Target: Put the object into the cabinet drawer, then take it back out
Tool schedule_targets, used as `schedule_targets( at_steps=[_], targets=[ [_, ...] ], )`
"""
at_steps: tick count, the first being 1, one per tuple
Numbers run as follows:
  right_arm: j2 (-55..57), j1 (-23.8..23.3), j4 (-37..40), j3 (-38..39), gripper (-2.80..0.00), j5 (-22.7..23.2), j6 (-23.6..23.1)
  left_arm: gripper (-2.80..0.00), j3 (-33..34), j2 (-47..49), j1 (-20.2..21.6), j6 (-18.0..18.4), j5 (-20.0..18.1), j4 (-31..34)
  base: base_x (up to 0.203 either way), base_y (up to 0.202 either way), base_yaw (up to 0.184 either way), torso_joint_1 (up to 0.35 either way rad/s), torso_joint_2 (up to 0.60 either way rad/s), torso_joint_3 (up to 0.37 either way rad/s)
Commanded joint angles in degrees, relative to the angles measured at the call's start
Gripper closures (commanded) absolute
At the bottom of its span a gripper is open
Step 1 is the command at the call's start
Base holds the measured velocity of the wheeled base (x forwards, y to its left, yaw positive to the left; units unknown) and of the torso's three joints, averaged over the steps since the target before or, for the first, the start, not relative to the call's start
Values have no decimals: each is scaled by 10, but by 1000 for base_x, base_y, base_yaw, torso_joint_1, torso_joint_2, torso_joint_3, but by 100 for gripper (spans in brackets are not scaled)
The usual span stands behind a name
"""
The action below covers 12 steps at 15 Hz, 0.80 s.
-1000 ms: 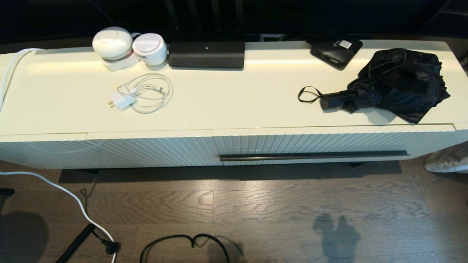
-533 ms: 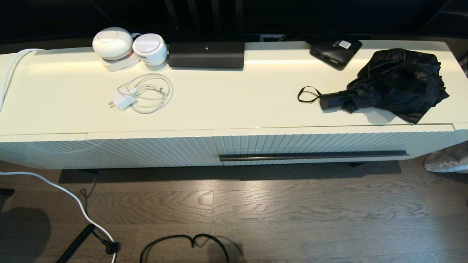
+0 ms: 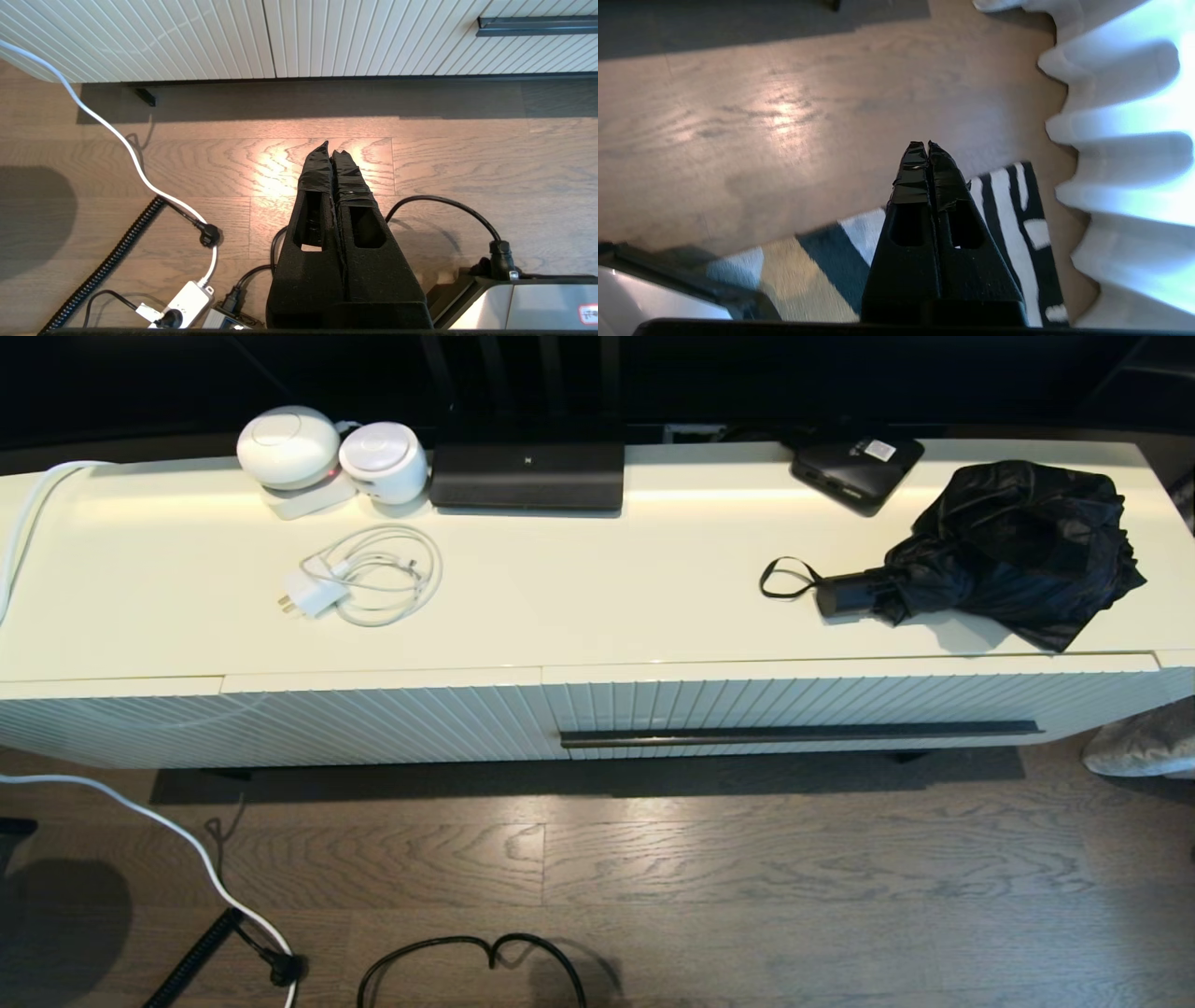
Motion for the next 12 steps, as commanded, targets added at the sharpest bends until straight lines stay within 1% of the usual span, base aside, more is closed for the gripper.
schedule_targets(
  at_steps=[1,2,4,6,8,10,11,12],
  targets=[
    [-9,1,-62,38,0,18,-13,0,0,-1,0,0,0,0,0,0,0,0,0,0],
    [-8,0,-71,42,0,24,-17,0,0,-2,0,0,0,0,0,0,0,0,0,0],
    [-8,0,-104,52,0,20,-14,0,0,-2,0,0,0,0,0,0,0,0,0,0],
    [-6,0,-95,22,0,25,-20,0,0,-2,0,0,0,0,0,0,0,0,0,0],
    [-7,1,-111,45,0,23,-25,0,0,-2,0,0,0,0,0,0,0,0,0,0],
    [-8,1,-177,86,0,22,-36,0,0,-2,0,0,0,0,0,0,0,0,0,0],
    [-8,0,-189,92,0,24,-52,0,0,-2,0,0,0,0,0,0,0,0,0,0],
    [-8,0,-189,92,0,23,-56,0,0,-2,0,0,0,0,0,0,0,0,0,0]
  ],
)
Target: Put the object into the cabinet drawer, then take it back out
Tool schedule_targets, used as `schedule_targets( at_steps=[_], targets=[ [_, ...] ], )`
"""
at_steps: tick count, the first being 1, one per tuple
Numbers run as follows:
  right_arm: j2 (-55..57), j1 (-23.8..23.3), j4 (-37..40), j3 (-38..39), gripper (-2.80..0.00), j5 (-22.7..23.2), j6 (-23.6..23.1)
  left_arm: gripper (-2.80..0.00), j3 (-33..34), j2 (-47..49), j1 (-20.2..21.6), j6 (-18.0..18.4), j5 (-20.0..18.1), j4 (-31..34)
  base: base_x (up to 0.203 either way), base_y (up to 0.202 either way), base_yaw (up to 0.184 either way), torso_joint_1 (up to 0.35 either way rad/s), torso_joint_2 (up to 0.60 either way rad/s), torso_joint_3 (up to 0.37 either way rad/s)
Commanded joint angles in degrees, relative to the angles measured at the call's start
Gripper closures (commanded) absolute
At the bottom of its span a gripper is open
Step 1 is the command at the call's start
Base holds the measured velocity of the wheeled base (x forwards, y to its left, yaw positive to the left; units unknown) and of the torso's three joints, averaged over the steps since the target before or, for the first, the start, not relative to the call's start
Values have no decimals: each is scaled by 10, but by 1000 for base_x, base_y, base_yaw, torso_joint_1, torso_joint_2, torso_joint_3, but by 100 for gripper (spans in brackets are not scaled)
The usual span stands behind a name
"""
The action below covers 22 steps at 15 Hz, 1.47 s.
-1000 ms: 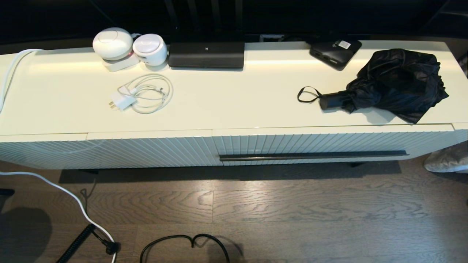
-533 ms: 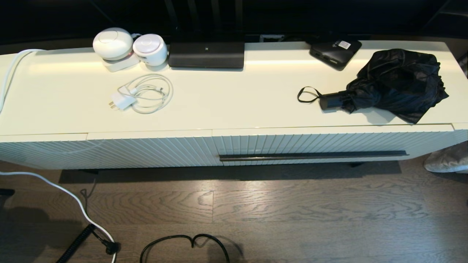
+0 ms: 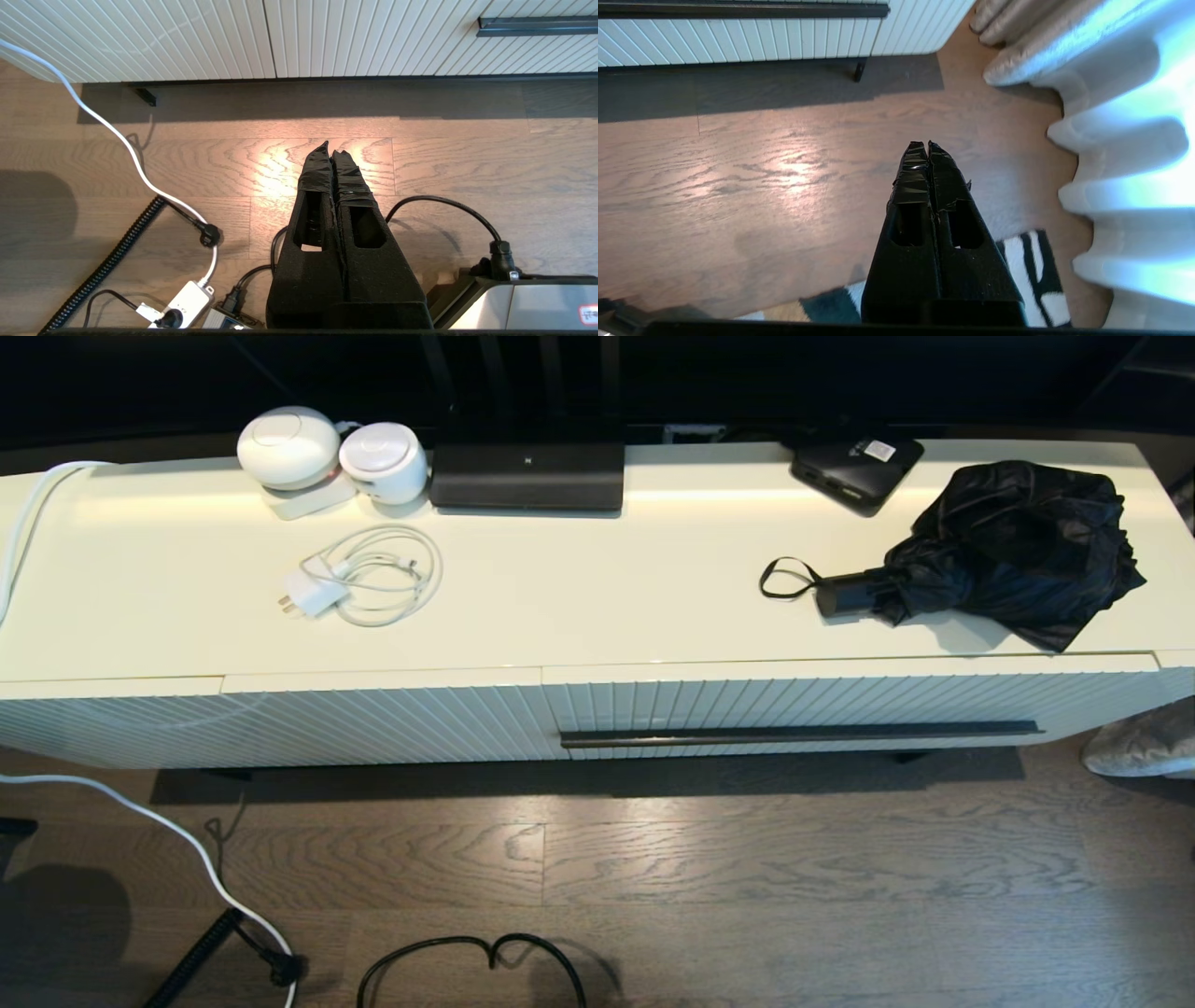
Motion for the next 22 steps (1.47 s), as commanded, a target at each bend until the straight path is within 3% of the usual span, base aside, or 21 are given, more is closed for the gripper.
schedule_targets(
  at_steps=[1,5,7,8,11,14,17,19,22],
  targets=[
    [1,0,1,6,0,0,-3,0,0,-2,0,0,0,0,0,0,0,0,0,0],
    [1,0,-23,8,0,2,-12,0,0,-2,0,0,0,0,0,0,0,0,0,0],
    [1,0,-105,47,0,6,-54,0,0,-2,0,0,0,0,0,0,0,0,0,0],
    [1,0,-147,62,0,26,-71,0,0,-2,0,0,0,0,0,0,0,0,0,0],
    [1,0,-162,68,0,76,-92,0,0,-2,0,0,0,0,0,0,0,0,0,0],
    [1,0,-241,73,0,127,-161,0,0,-2,0,0,0,0,0,0,0,0,0,0],
    [1,0,-208,73,0,153,-134,0,0,-2,0,0,0,0,0,0,0,0,0,0],
    [1,0,-163,73,0,195,-109,0,0,-2,0,0,0,0,0,0,0,0,0,0],
    [2,1,-109,72,0,222,-48,0,0,-2,0,1,0,0,0,0,0,0,0,0]
  ],
)
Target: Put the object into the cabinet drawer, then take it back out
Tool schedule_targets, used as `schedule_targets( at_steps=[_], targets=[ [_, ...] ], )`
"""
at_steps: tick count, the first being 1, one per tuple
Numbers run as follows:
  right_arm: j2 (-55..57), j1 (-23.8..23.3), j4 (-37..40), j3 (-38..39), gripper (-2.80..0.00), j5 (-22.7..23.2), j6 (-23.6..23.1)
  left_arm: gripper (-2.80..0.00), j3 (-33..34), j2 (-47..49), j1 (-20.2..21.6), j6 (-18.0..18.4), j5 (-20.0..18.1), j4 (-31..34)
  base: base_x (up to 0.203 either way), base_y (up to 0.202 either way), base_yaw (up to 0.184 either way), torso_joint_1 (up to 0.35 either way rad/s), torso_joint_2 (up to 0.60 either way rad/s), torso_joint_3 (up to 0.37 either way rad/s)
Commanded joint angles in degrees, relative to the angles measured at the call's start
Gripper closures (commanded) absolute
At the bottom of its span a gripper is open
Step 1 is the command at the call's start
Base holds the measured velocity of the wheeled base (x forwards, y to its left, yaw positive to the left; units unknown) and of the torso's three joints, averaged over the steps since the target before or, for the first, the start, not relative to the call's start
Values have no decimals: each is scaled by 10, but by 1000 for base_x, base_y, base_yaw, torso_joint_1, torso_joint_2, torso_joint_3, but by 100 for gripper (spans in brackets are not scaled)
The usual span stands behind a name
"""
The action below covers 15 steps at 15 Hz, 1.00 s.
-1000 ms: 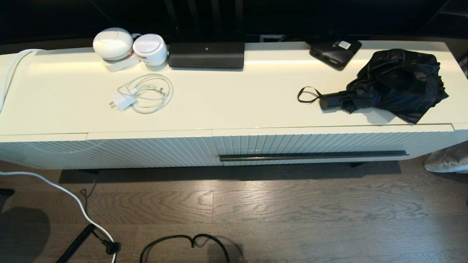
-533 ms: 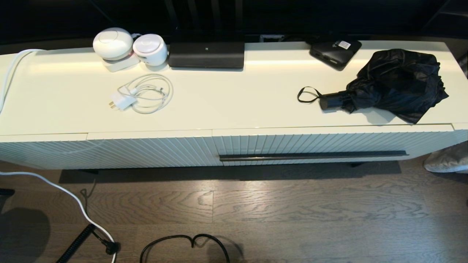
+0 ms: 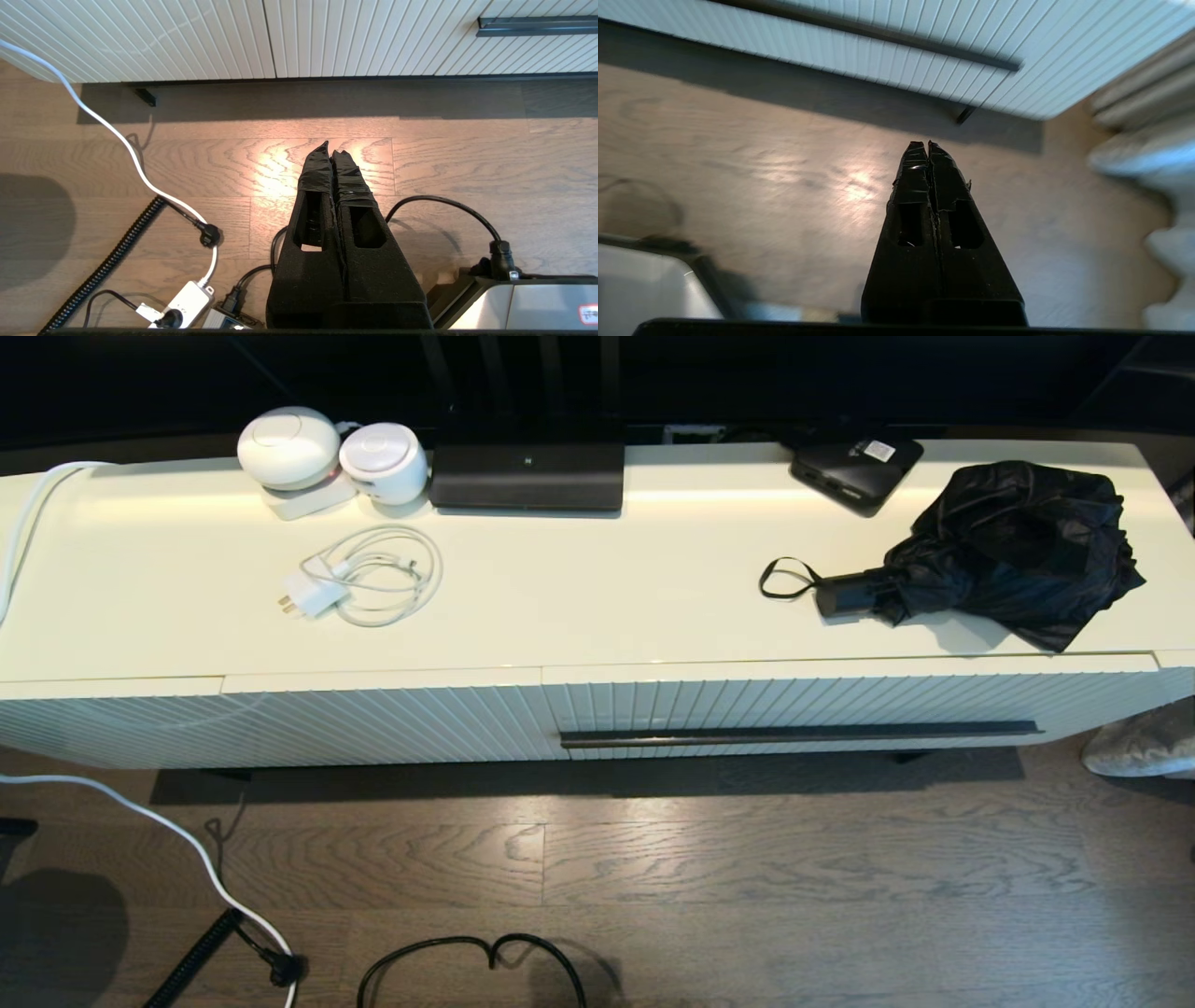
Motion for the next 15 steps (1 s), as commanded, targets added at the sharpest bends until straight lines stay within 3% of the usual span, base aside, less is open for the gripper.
schedule_targets(
  at_steps=[1,7,11,15],
  targets=[
    [2,0,6,0,0,1,23,0,0,-2,0,0,0,0,0,0,0,0,0,0],
    [1,1,34,0,0,1,32,0,0,-2,0,0,0,0,0,0,0,0,0,0],
    [1,1,35,0,0,-15,91,0,0,-2,0,0,0,0,0,0,0,0,0,0],
    [0,1,35,0,0,-16,90,0,1,-2,0,-1,0,0,0,0,0,0,0,0]
  ],
)
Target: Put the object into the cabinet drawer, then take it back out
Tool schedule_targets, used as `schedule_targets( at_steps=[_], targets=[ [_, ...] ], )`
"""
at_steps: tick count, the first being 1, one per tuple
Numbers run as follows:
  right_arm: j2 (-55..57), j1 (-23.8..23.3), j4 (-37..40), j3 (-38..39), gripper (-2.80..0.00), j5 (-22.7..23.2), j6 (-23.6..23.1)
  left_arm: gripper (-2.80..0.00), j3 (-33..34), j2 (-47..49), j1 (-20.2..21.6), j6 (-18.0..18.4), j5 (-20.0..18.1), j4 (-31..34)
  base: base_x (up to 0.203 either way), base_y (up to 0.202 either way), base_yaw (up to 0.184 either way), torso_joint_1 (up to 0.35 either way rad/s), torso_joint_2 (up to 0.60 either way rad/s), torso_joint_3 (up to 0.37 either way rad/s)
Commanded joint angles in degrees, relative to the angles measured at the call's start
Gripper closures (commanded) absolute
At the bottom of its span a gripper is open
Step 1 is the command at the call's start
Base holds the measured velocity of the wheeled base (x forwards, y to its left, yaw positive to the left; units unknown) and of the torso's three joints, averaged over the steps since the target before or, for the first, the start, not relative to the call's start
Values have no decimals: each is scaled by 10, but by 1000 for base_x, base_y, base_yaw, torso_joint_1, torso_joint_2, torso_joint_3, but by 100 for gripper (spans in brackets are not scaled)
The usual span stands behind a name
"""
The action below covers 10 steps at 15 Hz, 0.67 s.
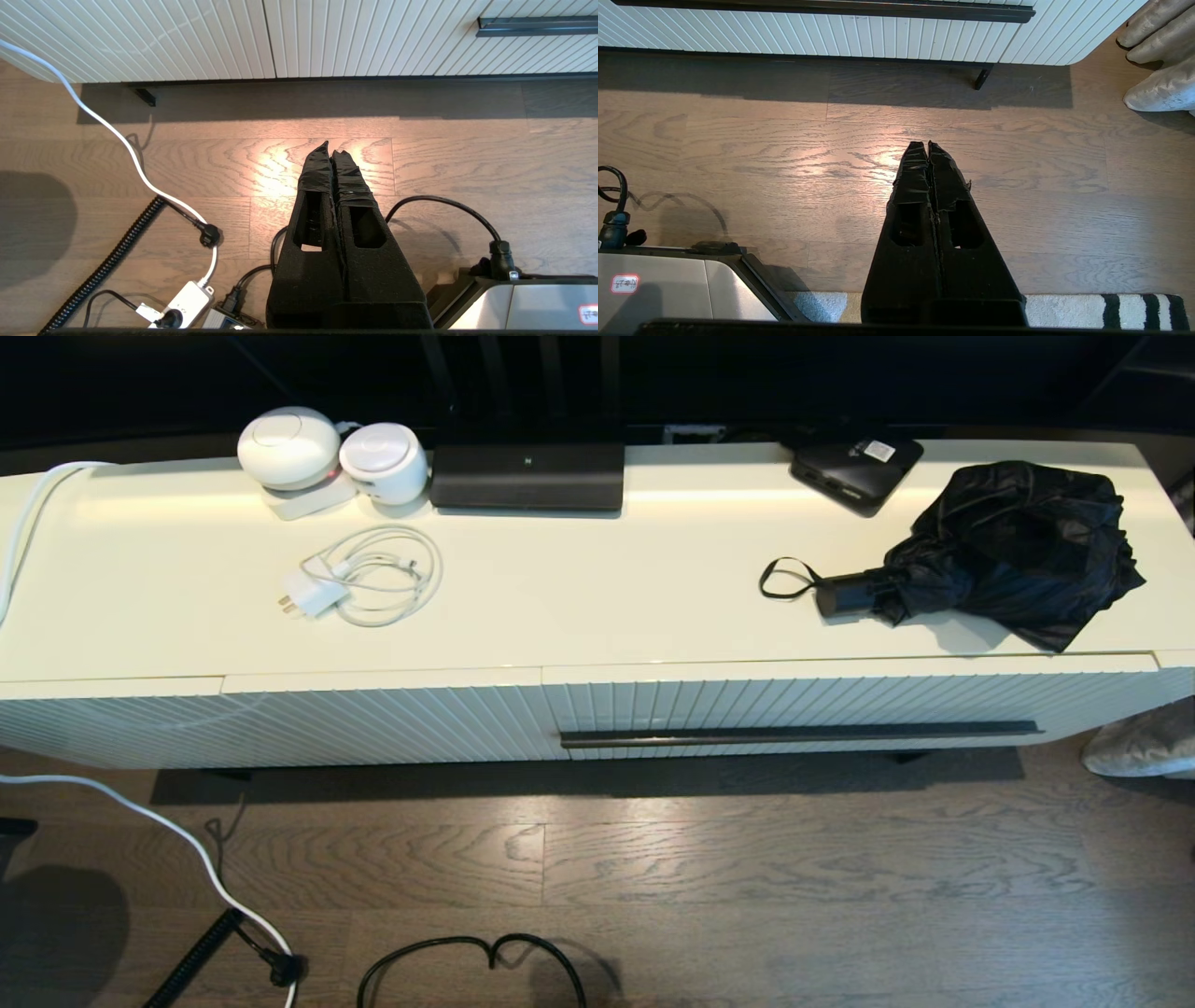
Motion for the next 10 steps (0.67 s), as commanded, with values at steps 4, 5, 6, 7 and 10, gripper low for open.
schedule_targets(
  at_steps=[4,5,6,7,10],
  targets=[
    [0,1,1,0,0,-1,1,0,0,-2,0,0,0,0,0,0,0,0,0,0],
    [0,0,1,0,0,-1,1,0,0,-2,0,0,0,0,0,0,0,0,0,0],
    [0,0,1,0,0,-1,0,0,0,-2,0,0,0,0,0,0,0,0,0,0],
    [0,0,1,0,0,-1,-1,0,0,-2,0,0,0,0,0,0,0,0,0,0],
    [0,1,1,0,0,0,-2,0,0,-2,0,0,0,0,0,0,0,0,0,0]
  ],
)
